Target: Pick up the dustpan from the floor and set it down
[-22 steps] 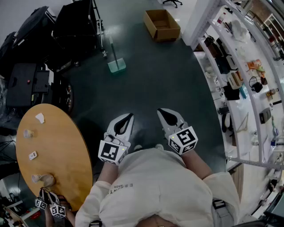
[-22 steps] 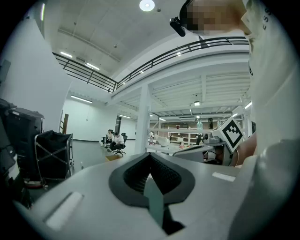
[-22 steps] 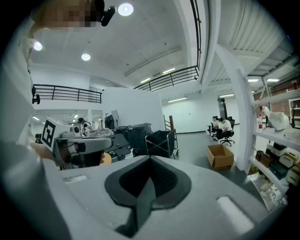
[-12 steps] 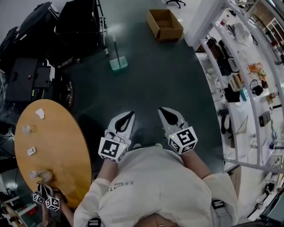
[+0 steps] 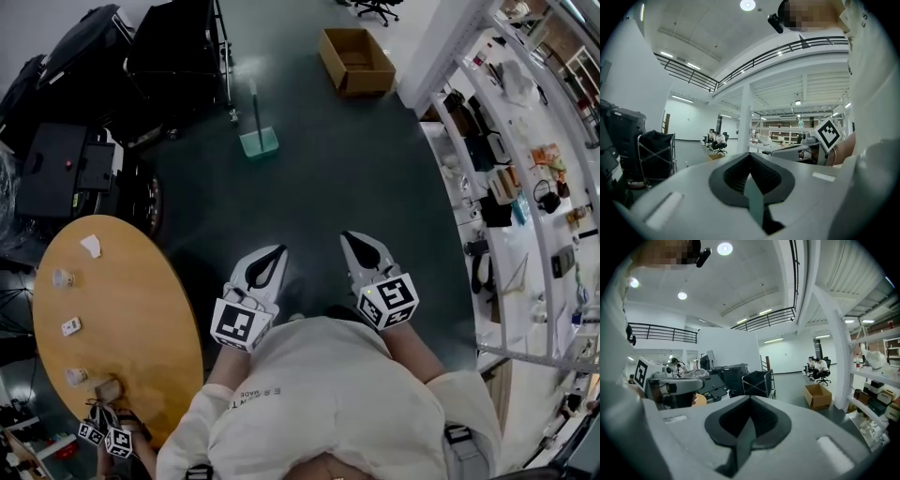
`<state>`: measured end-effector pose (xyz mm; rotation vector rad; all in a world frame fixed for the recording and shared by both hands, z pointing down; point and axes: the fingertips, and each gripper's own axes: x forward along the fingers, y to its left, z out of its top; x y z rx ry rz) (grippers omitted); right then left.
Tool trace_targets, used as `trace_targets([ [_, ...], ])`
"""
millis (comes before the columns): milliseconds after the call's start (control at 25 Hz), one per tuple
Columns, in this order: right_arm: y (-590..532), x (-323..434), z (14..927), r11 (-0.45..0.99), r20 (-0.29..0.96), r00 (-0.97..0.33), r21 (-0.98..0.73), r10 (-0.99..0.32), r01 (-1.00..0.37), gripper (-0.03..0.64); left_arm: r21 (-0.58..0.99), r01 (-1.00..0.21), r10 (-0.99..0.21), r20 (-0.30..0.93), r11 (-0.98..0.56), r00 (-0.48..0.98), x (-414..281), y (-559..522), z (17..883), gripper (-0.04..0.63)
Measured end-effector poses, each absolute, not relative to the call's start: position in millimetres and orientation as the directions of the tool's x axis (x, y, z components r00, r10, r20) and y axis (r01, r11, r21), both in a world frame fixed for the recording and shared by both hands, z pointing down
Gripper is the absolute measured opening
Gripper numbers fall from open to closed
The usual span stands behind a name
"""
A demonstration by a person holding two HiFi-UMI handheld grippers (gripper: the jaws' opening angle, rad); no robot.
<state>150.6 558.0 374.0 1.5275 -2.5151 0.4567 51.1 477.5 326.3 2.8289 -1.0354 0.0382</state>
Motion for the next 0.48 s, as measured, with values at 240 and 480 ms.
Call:
trace_targets([
  [240, 451.0, 157.8, 373.1, 0.428, 0.294, -0.461, -0.173, -0.837, -0.887, -0.011, 0.160, -0.662, -0.658, 0.082, -0.732, 0.748, 29.9, 444.9, 340.8, 0.017],
  [480, 345.8, 162.3, 382.0, 0.446, 0.292, -0.481, -0.179, -0.827, -0.877, -0.011, 0.171, -0.721, -0.717, 0.096, -0.671, 0.690, 14.5, 370.8, 355.1, 0.017],
])
